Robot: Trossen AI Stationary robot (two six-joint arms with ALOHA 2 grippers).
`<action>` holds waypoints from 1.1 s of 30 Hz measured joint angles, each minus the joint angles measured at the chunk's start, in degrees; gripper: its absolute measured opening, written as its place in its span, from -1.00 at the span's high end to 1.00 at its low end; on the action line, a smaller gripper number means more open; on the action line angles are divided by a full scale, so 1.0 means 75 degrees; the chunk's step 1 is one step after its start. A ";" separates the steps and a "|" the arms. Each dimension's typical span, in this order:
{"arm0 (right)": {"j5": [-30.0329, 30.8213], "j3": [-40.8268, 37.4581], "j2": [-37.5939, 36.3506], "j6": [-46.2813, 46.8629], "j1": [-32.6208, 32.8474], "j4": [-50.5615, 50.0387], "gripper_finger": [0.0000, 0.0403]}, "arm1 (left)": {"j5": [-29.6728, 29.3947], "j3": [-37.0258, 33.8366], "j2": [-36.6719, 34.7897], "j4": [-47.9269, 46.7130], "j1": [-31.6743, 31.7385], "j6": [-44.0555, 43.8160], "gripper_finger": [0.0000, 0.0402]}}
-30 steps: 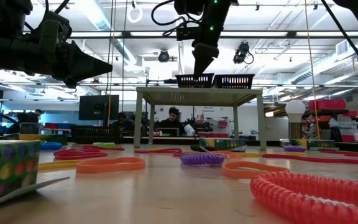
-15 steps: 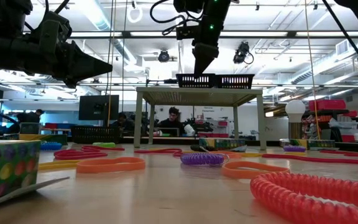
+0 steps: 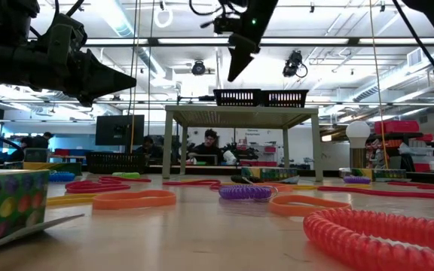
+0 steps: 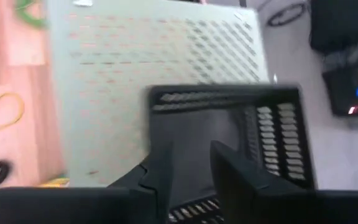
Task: Pick & Place Office Desk Supplies
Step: Put the black bin on the shelf
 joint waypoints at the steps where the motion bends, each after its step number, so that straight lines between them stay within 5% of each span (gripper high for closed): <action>1: -0.0045 0.0000 -0.0003 0.0128 -0.0116 0.0007 0.53 | 0.0001 0.0000 0.0002 0.0000 0.0000 0.0001 0.93; 8: -0.0464 -0.0050 -0.0003 0.0658 -0.0688 -0.0047 0.96 | 0.0000 0.0000 0.0002 -0.0002 0.0000 0.0001 0.93; 33: -0.0844 -0.0178 0.0039 0.0806 -0.0937 -0.1149 0.96 | -0.0001 0.0000 -0.0001 -0.0001 0.0000 0.0001 0.93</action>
